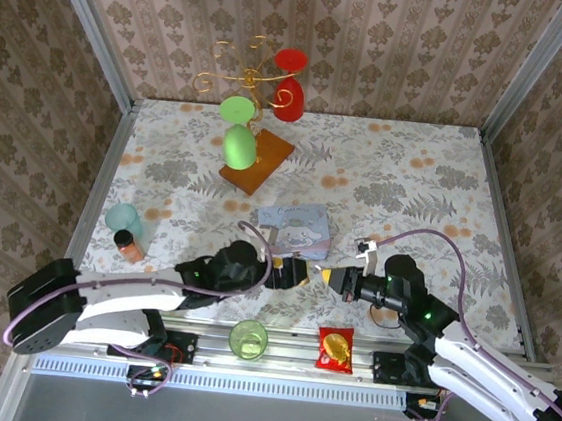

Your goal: Unlock the padlock with the key

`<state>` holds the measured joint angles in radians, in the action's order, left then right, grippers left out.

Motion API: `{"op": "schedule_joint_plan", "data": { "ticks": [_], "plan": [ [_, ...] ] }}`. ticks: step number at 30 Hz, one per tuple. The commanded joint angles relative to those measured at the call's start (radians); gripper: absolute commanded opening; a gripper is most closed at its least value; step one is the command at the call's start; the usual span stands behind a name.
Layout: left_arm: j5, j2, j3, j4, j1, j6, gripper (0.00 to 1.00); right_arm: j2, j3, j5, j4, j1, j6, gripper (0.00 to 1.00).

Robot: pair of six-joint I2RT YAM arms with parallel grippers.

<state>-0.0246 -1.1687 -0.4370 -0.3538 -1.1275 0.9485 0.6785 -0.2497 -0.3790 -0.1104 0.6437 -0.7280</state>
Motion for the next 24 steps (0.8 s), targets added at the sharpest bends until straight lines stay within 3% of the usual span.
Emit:
{"op": "schedule_joint_plan", "data": {
  "ticks": [1, 6, 13, 16, 24],
  "plan": [
    [-0.03, -0.07, -0.036, 0.01, -0.025, 0.003, 0.96, -0.006, -0.023, 0.055, 0.054, -0.006, 0.024, 0.0],
    [-0.052, -0.218, -0.001, -0.159, -0.025, 0.064, 0.88, -0.021, 0.003, 0.087, 0.074, -0.012, 0.016, 0.0],
    [-0.146, -0.282, -0.011, -0.217, -0.025, 0.035, 0.69, -0.095, 0.047, 0.107, 0.111, -0.013, -0.001, 0.0],
    [-0.154, -0.293, -0.027, -0.198, -0.024, 0.029, 0.69, -0.13, 0.057, 0.109, 0.143, -0.015, -0.002, 0.0],
    [-0.123, -0.4, -0.007, -0.332, -0.011, 0.062, 0.65, -0.163, 0.092, 0.114, 0.142, -0.017, -0.019, 0.0]
  ]
}}
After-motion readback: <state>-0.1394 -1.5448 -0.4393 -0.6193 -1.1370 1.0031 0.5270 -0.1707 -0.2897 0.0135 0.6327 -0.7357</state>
